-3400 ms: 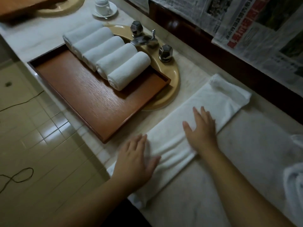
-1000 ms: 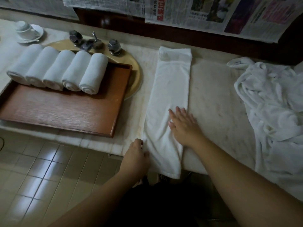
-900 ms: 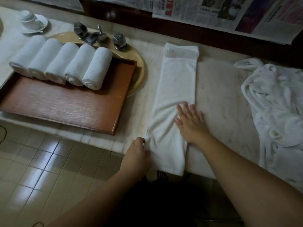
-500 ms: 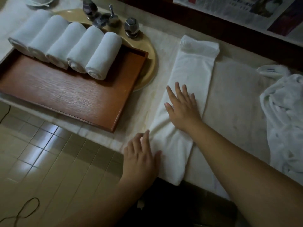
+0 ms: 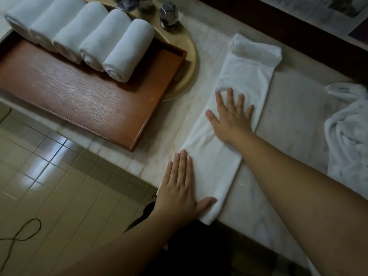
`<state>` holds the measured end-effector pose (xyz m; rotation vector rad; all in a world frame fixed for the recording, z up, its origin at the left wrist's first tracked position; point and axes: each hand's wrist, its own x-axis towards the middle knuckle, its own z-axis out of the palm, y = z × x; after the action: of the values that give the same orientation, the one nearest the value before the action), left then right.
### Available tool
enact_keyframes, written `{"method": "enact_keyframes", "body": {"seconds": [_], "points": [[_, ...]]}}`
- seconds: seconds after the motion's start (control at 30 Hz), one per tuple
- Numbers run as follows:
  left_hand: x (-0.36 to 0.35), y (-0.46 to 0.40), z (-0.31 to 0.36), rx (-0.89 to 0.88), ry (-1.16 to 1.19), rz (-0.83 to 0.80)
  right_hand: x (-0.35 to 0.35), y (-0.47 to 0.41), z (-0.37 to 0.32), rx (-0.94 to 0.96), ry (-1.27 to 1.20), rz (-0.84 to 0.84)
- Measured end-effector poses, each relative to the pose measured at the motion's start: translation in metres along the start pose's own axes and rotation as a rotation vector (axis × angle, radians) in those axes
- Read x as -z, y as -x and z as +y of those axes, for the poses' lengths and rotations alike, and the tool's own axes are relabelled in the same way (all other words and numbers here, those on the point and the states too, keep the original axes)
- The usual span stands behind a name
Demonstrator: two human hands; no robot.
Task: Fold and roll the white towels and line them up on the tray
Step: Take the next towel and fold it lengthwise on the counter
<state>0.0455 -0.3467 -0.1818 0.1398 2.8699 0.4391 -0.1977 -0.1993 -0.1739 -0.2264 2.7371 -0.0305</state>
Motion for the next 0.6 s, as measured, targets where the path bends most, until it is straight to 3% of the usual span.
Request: {"method": "enact_keyframes", "body": {"seconds": [0.4,0.5,0.6], "points": [[-0.002,-0.004,0.003,0.004,0.011,0.033,0.038,-0.085,0.020,-0.198,-0.073,0.066],[-0.001,-0.002,0.004,0.001,0.021,0.033,0.035,-0.044,-0.014,-0.224,-0.170,0.183],[-0.001,-0.002,0.004,0.000,0.056,0.064,-0.004,0.041,-0.061,-0.043,-0.108,0.190]]}}
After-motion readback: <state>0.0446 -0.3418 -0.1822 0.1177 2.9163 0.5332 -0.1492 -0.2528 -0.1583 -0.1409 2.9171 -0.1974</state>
